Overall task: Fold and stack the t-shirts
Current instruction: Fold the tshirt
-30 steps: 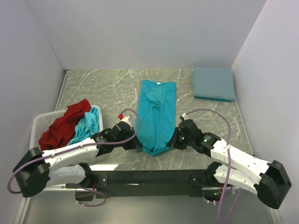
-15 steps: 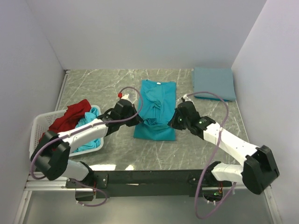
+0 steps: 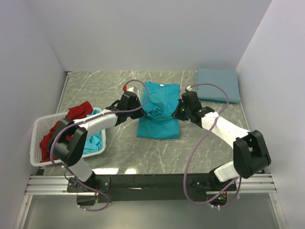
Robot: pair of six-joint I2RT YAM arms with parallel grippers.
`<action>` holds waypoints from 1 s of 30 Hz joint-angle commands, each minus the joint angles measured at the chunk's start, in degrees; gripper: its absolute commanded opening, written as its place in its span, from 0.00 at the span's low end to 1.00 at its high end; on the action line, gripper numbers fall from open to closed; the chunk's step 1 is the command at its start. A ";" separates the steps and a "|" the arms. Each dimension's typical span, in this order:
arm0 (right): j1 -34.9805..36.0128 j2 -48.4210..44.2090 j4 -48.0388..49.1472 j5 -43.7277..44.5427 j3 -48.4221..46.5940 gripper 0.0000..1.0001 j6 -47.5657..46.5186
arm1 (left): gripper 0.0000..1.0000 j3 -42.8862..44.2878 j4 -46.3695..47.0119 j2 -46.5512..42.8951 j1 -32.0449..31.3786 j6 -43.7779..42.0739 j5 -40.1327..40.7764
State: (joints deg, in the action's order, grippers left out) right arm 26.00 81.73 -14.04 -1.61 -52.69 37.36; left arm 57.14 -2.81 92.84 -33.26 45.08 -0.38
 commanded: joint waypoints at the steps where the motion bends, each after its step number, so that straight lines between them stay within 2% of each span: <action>1: -1.73 2.02 4.19 -1.47 -3.56 0.00 -1.59 | 0.06 4.37 1.93 2.34 0.82 -1.92 -0.85; 10: -4.02 9.93 4.02 -2.26 -8.92 0.00 -2.03 | 0.11 8.86 1.49 8.50 2.58 -3.07 -2.43; 15: -5.25 13.62 3.06 -1.65 -11.29 0.02 -1.42 | 0.27 9.48 2.37 10.34 3.55 -3.33 -4.10; 16: -5.43 14.24 3.06 -1.99 -12.26 0.08 -1.77 | 0.31 9.65 2.37 10.35 3.55 -3.33 -3.84; 17: -5.61 15.55 2.97 -2.43 -12.79 0.34 -2.03 | 0.39 10.00 2.37 10.52 3.64 -3.51 -3.49; 18: -5.87 16.26 2.79 -2.96 -13.49 0.44 -2.21 | 0.42 10.96 1.15 10.70 3.81 -3.94 -2.44; 21: -6.05 17.14 1.39 -3.32 -15.51 0.58 -2.38 | 0.56 13.07 -1.49 10.52 4.25 -5.08 -1.90; 22: -6.05 16.79 1.56 -3.23 -15.34 0.60 -2.12 | 0.57 13.60 -1.85 10.35 4.34 -5.35 -2.08; 23: -5.87 15.49 1.82 -3.14 -14.99 0.71 -2.03 | 0.70 13.95 -2.28 10.17 4.51 -5.53 -2.25; 25: -5.96 13.81 2.52 -3.31 -13.33 0.80 -1.86 | 0.71 14.66 -3.52 8.94 4.52 -6.23 -3.04; 26: -5.96 11.89 2.62 -3.23 -12.71 0.83 -1.94 | 0.72 14.40 -3.52 7.29 4.60 -6.23 -3.22; 29: -5.96 7.32 2.62 -3.23 -9.29 0.84 -1.94 | 0.92 12.38 -3.87 3.51 4.60 -6.23 -4.71; 30: -5.87 5.99 2.79 -3.05 -7.01 0.85 -1.77 | 0.96 11.16 -4.05 2.53 4.60 -6.41 -5.24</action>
State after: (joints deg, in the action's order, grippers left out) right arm 20.29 94.37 -12.36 -5.02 -63.02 35.70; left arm 69.32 -6.31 101.58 -28.77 39.72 -3.55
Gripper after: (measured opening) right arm 0.842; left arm 0.925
